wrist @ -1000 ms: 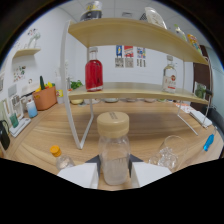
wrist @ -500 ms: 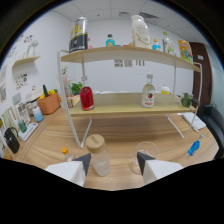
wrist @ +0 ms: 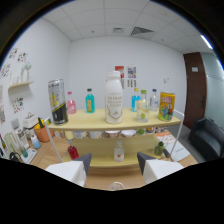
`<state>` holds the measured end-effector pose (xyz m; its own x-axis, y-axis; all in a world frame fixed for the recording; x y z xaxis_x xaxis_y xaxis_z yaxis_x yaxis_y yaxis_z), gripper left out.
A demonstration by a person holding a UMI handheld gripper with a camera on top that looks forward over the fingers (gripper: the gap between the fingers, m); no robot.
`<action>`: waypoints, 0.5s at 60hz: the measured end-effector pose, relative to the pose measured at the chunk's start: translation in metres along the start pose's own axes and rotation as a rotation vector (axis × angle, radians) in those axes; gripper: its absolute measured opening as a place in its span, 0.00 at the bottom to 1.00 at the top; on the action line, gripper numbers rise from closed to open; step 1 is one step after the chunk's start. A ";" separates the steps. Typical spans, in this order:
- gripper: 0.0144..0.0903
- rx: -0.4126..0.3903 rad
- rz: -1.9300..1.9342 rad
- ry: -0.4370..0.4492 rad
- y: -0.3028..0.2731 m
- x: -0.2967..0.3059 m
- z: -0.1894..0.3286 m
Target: Make me a cup of Mount Fuji.
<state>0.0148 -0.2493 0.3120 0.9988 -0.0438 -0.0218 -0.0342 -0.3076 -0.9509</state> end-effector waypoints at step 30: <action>0.67 0.164 0.034 -0.012 -0.124 0.002 0.121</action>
<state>0.0251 -0.0964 0.3923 0.9975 -0.0401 -0.0579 -0.0632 -0.1471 -0.9871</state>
